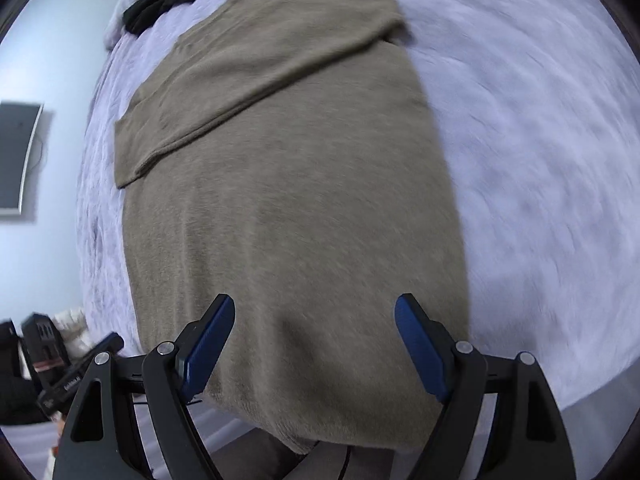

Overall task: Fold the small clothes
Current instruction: 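Move both tools open toward the sweater hem, then grasp the sweater hem with the left tool while the right tool grasps it, then lift the hem with both tools and fold it toward the collar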

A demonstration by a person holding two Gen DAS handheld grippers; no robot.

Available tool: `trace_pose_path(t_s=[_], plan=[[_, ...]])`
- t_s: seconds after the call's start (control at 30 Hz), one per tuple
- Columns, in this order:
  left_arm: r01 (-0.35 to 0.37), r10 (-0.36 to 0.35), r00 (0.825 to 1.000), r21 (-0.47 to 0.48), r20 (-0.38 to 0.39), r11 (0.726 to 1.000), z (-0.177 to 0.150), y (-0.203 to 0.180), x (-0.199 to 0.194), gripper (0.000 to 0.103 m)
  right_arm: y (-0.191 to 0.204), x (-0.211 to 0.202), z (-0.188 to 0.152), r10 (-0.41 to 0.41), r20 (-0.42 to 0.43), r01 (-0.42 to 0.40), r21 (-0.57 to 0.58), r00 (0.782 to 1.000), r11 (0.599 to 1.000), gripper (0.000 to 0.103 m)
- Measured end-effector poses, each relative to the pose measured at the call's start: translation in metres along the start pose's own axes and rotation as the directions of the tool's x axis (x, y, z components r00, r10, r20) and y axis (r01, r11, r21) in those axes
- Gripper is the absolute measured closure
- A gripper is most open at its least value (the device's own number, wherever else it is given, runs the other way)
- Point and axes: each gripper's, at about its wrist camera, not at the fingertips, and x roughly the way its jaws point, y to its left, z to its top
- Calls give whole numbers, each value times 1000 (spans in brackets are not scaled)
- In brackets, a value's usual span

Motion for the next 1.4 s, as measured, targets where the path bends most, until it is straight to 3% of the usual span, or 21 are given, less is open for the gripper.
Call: trace_pose_path(t_s=[0.2,0.37,0.53,0.67,0.73,0.83,0.87,0.9,0.93,0.97,1.0,1.03,1.1,1.13,1.27,1.4], plan=[[105,-105,994,8,-33,994,-23,8,16,4,-51,-18,-35,34,78,-45,149,996,988,18],[155,-154,987,39,-44,987,-44,3,28,4,-72,-4,-63,170,32,-173,160,985,972,18],[240,-237,969,37,-68,970,-58,-10,43,4,-73,11,-79,289,-2,-286,122,957,950,18],[293,-292,954,4,-66,956,-61,-25,51,4,-71,19,-84,393,-26,-388,103,919,916,17],[325,-325,944,-14,-62,946,-61,-27,51,4,-72,23,-86,412,-31,-408,96,910,908,17],[317,-317,947,-22,-53,948,-62,-31,54,5,-82,30,-89,445,-23,-440,122,895,890,17],[307,-308,950,-25,-50,951,-62,-31,54,13,-85,32,-90,451,-20,-444,142,892,885,21],[286,-287,957,-29,-51,958,-62,-29,54,21,-88,33,-91,447,-20,-439,160,894,884,32],[262,-264,963,-36,-59,964,-62,-27,55,40,-89,35,-92,440,-29,-429,177,897,886,41],[258,-260,964,-45,-61,965,-62,-24,55,58,-89,36,-93,433,-45,-419,181,900,890,64],[275,-278,958,-56,-64,960,-61,-20,54,68,-89,37,-94,436,-58,-421,177,898,890,87],[301,-306,950,-68,-69,951,-61,-16,54,84,-89,36,-95,452,-56,-437,177,890,882,92],[337,-342,937,-76,-71,938,-60,-15,50,85,-86,31,-96,498,-39,-484,180,866,856,92],[353,-358,931,-72,-68,933,-59,-16,46,89,-83,27,-95,535,-25,-522,183,844,833,92],[463,-470,883,-138,-17,875,-49,-12,29,89,-64,13,-85,642,11,-633,183,766,752,92],[537,-535,843,-169,58,827,-28,-14,9,89,-43,4,-63,721,41,-716,179,691,675,92]])
